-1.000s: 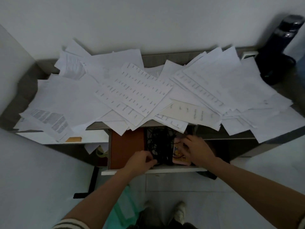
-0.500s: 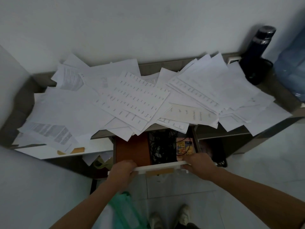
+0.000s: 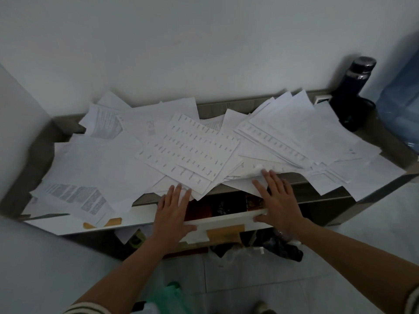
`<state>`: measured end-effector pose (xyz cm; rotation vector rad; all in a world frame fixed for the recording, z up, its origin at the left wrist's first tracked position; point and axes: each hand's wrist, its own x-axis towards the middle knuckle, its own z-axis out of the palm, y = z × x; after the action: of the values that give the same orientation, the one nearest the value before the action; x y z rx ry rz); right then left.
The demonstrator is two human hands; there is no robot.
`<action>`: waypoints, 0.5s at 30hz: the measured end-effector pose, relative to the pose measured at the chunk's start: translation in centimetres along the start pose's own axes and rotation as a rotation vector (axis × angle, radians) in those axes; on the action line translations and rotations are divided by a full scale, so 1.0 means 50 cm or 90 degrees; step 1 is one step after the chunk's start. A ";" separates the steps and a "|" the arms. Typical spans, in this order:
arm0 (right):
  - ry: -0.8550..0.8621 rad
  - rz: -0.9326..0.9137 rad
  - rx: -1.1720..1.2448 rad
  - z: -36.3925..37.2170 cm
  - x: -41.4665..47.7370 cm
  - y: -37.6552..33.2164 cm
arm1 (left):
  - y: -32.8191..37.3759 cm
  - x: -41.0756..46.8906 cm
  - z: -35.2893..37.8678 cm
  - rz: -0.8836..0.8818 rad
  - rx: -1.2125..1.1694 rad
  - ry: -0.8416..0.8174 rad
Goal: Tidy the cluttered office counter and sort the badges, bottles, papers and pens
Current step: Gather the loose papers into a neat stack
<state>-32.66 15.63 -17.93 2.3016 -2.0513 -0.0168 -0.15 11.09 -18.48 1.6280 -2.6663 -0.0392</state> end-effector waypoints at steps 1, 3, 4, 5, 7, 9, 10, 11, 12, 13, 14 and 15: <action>0.010 0.011 0.002 0.000 0.014 0.000 | -0.003 0.015 0.000 -0.012 0.000 -0.008; 0.030 0.037 0.000 -0.002 0.040 -0.002 | -0.006 0.043 0.000 -0.054 -0.002 -0.033; 0.039 0.047 -0.004 -0.001 0.051 -0.003 | -0.005 0.055 0.000 -0.075 -0.002 -0.050; 0.044 0.058 -0.008 0.001 0.063 -0.004 | -0.006 0.066 0.001 -0.081 0.007 -0.044; 0.033 0.087 -0.014 0.007 0.089 -0.005 | -0.007 0.087 0.002 -0.070 0.026 -0.012; 0.020 0.104 -0.018 0.017 0.112 -0.005 | -0.007 0.101 0.004 -0.075 0.039 0.015; 0.021 0.105 -0.025 0.019 0.118 -0.005 | -0.006 0.106 0.005 -0.078 0.040 0.029; 0.026 0.104 -0.032 0.022 0.121 -0.005 | -0.006 0.109 0.004 -0.082 0.048 0.043; 0.037 0.098 -0.039 0.027 0.124 -0.003 | -0.006 0.114 0.006 -0.081 0.056 0.051; 0.051 0.092 -0.046 0.031 0.124 -0.001 | -0.005 0.114 0.008 -0.081 0.063 0.051; 0.065 0.085 -0.049 0.036 0.122 0.001 | -0.004 0.114 0.010 -0.077 0.067 0.051; 0.074 0.078 -0.050 0.039 0.121 0.004 | -0.004 0.113 0.010 -0.077 0.065 0.045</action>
<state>-32.28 9.54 -19.70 2.0761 -2.0904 0.0414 -2.59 5.98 -18.97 1.7819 -2.5551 0.1515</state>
